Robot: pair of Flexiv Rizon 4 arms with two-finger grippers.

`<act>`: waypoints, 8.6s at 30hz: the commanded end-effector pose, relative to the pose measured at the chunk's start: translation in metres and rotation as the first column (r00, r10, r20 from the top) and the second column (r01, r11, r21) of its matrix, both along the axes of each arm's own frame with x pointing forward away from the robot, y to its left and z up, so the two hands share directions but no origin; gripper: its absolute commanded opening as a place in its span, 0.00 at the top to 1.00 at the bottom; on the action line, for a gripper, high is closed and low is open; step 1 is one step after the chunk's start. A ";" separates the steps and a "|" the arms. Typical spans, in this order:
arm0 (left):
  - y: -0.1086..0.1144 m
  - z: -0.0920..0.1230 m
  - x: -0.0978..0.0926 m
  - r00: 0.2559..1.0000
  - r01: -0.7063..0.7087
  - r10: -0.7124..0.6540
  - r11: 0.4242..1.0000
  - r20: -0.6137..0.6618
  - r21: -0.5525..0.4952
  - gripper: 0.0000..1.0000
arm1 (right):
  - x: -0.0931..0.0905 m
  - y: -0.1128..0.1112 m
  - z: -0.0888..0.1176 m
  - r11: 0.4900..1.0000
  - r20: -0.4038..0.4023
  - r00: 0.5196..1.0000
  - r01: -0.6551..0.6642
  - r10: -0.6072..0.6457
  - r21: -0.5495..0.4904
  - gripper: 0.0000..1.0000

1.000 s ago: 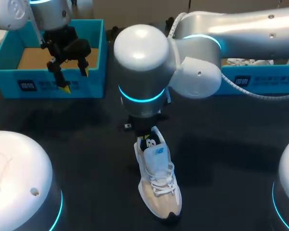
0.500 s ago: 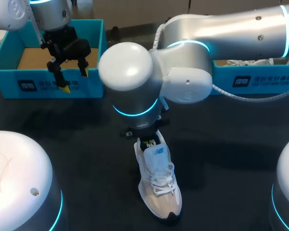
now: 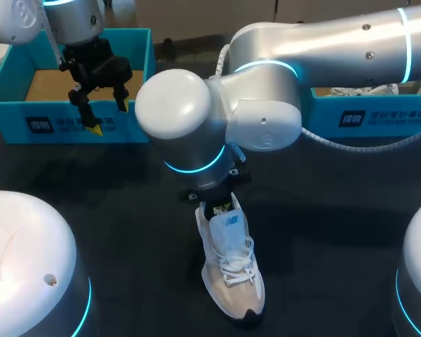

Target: Take the shoe out of the shoebox, open the shoe tongue, remove and reinsert the insole, then place the shoe into the shoebox

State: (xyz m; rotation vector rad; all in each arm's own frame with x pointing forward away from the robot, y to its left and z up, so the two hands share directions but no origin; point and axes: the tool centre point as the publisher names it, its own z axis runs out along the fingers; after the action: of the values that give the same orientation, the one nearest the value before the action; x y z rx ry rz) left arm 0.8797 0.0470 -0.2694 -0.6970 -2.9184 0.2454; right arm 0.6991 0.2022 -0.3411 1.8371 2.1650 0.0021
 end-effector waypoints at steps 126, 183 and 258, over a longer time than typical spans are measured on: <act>0.000 0.000 0.000 1.000 0.001 -0.001 1.000 0.001 0.002 0.00 | -0.027 0.012 -0.046 0.991 -0.118 0.992 0.052 -0.037 0.124 1.00; 0.000 0.000 0.000 1.000 0.001 -0.001 1.000 0.001 0.002 0.00 | -0.043 0.014 -0.020 0.969 -0.355 0.927 -0.037 0.125 0.244 0.00; 0.000 0.000 0.000 1.000 0.001 -0.001 1.000 0.001 0.002 0.00 | -0.084 0.005 0.028 0.924 -0.251 0.890 -0.349 0.379 0.157 0.63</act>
State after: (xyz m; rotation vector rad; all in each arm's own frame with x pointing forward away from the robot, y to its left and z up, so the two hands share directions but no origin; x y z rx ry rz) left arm 0.8797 0.0470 -0.2694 -0.6971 -2.9183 0.2453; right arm 0.6090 0.2143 -0.3110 1.5202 2.7156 -0.0723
